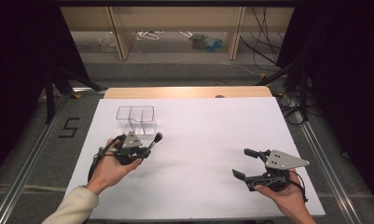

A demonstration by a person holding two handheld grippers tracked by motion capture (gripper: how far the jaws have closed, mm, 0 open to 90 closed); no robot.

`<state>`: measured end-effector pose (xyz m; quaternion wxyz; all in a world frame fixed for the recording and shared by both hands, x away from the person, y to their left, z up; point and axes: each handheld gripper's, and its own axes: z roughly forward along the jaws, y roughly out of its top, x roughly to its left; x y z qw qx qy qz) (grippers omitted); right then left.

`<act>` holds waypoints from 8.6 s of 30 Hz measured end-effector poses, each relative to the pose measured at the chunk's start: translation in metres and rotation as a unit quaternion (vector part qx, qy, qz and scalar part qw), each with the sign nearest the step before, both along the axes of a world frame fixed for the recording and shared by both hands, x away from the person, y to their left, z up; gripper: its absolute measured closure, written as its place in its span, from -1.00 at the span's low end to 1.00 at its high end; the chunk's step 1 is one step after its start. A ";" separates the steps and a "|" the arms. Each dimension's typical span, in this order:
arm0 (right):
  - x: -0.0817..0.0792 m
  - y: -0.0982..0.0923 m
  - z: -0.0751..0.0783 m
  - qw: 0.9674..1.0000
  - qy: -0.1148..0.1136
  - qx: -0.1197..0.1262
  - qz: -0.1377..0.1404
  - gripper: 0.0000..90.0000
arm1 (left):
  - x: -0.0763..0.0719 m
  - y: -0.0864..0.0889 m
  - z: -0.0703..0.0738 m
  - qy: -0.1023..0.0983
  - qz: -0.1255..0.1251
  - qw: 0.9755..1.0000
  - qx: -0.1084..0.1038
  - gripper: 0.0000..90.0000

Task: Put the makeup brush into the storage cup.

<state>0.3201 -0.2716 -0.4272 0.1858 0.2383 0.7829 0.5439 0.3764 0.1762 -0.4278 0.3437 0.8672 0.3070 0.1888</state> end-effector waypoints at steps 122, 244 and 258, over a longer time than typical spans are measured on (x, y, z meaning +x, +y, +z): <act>0.000 -0.002 0.000 1.000 -0.005 0.004 -0.010 -0.59 | 0.013 0.008 0.013 -0.118 0.142 0.969 -0.165 0.74; 0.001 -0.003 -0.001 1.000 0.002 0.001 -0.008 -0.59 | 0.047 0.000 0.032 -0.146 0.164 0.959 -0.179 0.74; 0.000 -0.003 0.000 1.000 0.003 0.002 -0.009 -0.59 | 0.052 -0.001 0.033 -0.145 0.169 0.957 -0.184 0.74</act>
